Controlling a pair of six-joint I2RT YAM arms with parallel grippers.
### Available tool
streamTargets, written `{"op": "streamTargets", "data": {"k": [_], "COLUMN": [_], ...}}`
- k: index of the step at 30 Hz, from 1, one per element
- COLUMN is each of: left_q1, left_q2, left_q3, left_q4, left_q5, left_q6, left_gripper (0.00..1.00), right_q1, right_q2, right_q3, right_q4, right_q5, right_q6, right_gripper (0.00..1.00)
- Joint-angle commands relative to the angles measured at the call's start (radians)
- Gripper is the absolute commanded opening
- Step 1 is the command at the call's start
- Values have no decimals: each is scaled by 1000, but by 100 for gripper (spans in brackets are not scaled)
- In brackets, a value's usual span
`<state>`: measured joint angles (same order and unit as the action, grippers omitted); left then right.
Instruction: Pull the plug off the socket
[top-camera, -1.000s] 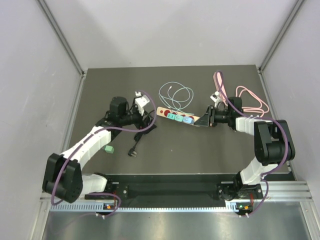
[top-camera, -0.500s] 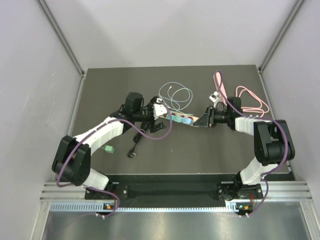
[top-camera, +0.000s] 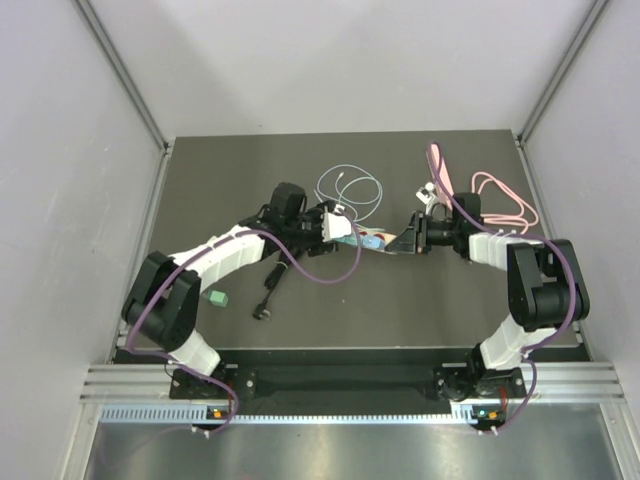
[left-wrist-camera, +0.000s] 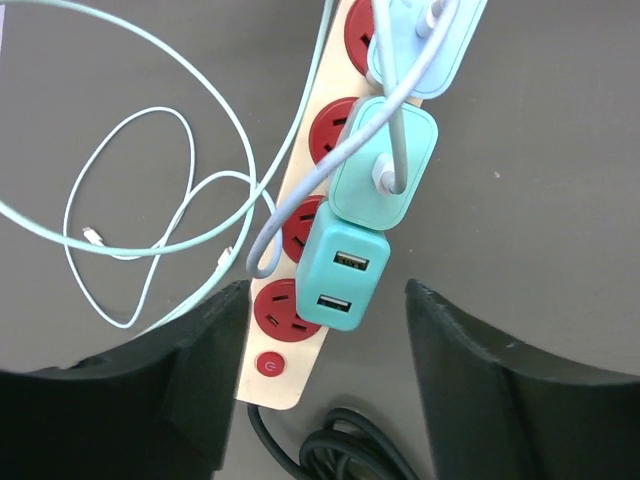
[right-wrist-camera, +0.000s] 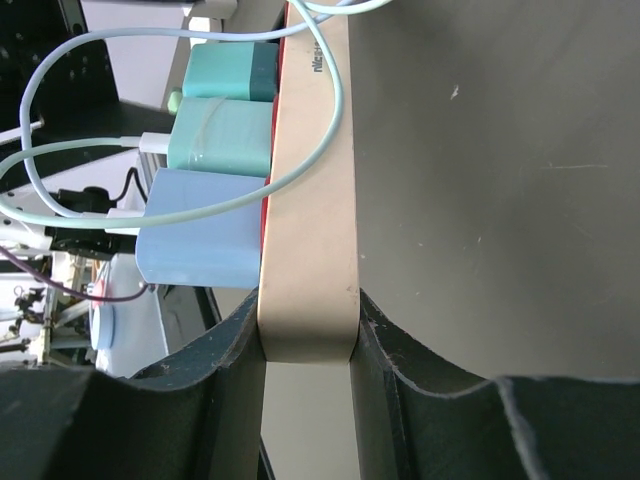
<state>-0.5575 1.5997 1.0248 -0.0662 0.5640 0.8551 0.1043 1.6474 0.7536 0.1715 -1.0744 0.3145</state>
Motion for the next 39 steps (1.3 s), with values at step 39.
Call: {"op": "streamTargets", "data": {"k": [39], "left_q1": [-148], "left_q2": [71], "left_q3": [-25], "left_q4": [72], "left_q5": [-253], "left_q6": [171], "left_gripper": [41], "right_q1": [15], "right_q2": [6], "right_q3": [38], "right_q4": [171], "right_q5": [-153], "right_q6": [103], "right_gripper": [0]}}
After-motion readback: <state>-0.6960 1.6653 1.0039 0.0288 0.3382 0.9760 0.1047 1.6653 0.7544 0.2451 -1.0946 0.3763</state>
